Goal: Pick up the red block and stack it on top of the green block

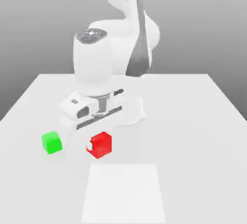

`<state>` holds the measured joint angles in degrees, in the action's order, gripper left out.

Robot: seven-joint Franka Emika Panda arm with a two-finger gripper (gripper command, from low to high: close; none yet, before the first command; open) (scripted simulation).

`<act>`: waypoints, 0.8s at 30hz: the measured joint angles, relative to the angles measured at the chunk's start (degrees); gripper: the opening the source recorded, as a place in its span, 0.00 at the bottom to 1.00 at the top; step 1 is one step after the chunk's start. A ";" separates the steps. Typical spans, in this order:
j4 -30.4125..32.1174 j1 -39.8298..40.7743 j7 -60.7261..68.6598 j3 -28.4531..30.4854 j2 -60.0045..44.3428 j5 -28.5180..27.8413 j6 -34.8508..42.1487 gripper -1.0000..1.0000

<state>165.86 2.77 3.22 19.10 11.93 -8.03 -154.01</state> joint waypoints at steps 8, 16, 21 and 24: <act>3.42 18.31 -5.21 7.23 6.26 -8.62 2.43 0.00; 4.11 18.27 -1.69 12.46 3.41 -3.54 -0.08 0.00; 3.91 13.77 2.60 15.10 -1.41 2.83 -4.42 0.00; 3.92 11.82 4.88 16.23 -4.67 6.19 -7.76 0.00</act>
<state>169.78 14.59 8.10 35.34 7.26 -1.85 -161.77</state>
